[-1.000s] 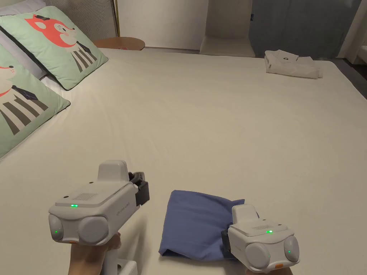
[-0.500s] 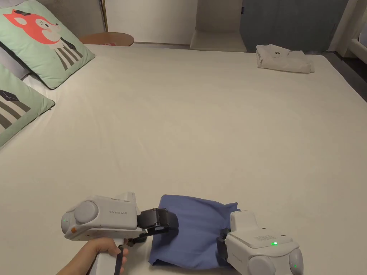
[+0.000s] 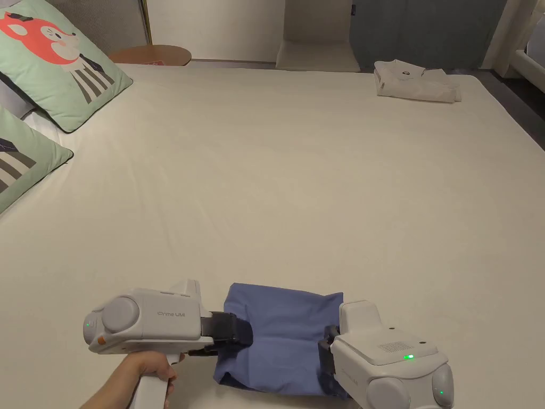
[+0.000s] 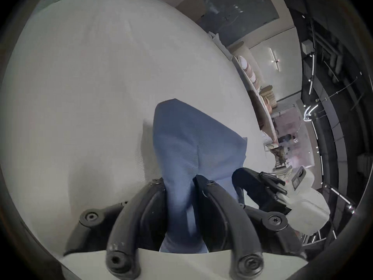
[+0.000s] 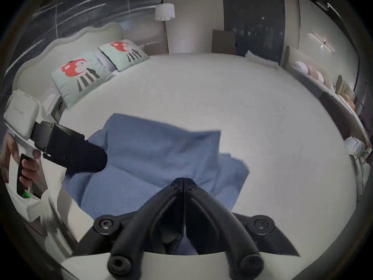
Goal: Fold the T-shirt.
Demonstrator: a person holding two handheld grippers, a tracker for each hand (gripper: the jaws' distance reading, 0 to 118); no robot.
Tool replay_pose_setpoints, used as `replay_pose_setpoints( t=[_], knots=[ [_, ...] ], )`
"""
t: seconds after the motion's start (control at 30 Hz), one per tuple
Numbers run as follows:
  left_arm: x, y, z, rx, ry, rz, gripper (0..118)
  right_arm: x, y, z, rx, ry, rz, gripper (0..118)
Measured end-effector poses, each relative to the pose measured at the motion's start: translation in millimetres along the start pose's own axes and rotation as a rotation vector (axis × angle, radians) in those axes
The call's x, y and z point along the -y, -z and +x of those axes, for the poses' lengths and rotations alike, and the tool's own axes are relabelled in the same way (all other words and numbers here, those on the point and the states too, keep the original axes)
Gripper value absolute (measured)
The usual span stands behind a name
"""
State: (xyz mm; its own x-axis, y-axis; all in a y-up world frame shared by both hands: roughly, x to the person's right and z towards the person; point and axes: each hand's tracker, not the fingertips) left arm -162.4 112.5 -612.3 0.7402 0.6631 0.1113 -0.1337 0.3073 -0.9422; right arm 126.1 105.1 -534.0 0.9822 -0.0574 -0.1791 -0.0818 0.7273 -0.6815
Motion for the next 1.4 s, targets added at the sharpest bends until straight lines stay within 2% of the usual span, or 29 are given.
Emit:
replay_pose_setpoints(
  t=[0.1, 0.23, 0.37, 0.67, 0.87, 0.9, 0.97, 1.0, 1.03, 1.07, 1.1, 1.27, 1.4],
  knots=[
    [-10.5, -18.2, -10.0, -0.007, 0.029, -0.002, 18, -22.3, -18.3, -9.5, 0.026, -0.037, 0.103, 1],
    [-31.6, -56.8, -33.6, -0.143, 0.163, 0.031, 18, -49.8, -31.5, -26.3, 0.065, -0.082, 0.235, 1],
    [-60.2, -105.6, -77.4, -0.258, 0.172, 0.072, 18, -76.0, -44.6, -49.2, 0.069, -0.088, 0.329, 1],
    [-110.8, -209.6, -186.4, -0.577, 0.148, 0.154, 18, -99.9, -19.9, -94.8, 0.018, -0.100, 0.382, 1],
    [-128.2, -226.6, -228.7, -0.621, 0.094, 0.167, 20, -101.6, 2.9, -106.2, -0.004, -0.115, 0.346, 1],
    [-128.6, -224.9, -230.1, -0.626, 0.093, 0.170, 23, -101.1, 5.3, -106.8, -0.005, -0.119, 0.339, 1],
    [-128.9, -221.1, -230.4, -0.670, 0.117, 0.195, 47, -100.1, 7.4, -105.9, -0.004, -0.117, 0.330, 1],
    [-128.7, -219.6, -228.7, -0.700, 0.124, 0.205, 65, -98.9, 6.5, -104.9, -0.003, -0.116, 0.329, 1],
    [-128.8, -218.9, -227.4, -0.715, 0.124, 0.214, 92, -98.7, 6.2, -104.0, 0.000, -0.115, 0.328, 1],
    [-128.9, -218.7, -225.4, -0.726, 0.121, 0.223, 106, -98.4, 5.8, -102.8, 0.001, -0.114, 0.329, 1],
    [-122.0, -217.4, -212.4, -0.738, 0.122, 0.237, 110, -98.2, 4.4, -101.2, 0.006, -0.115, 0.332, 1],
    [-122.3, -234.4, -189.1, -0.748, 0.115, 0.357, 108, -96.3, -15.0, -90.7, 0.021, -0.101, 0.370, 1],
    [-101.8, -249.3, -140.9, -0.763, 0.174, 0.498, 108, -98.1, -41.5, -80.1, 0.032, -0.094, 0.421, 1]
  ],
)
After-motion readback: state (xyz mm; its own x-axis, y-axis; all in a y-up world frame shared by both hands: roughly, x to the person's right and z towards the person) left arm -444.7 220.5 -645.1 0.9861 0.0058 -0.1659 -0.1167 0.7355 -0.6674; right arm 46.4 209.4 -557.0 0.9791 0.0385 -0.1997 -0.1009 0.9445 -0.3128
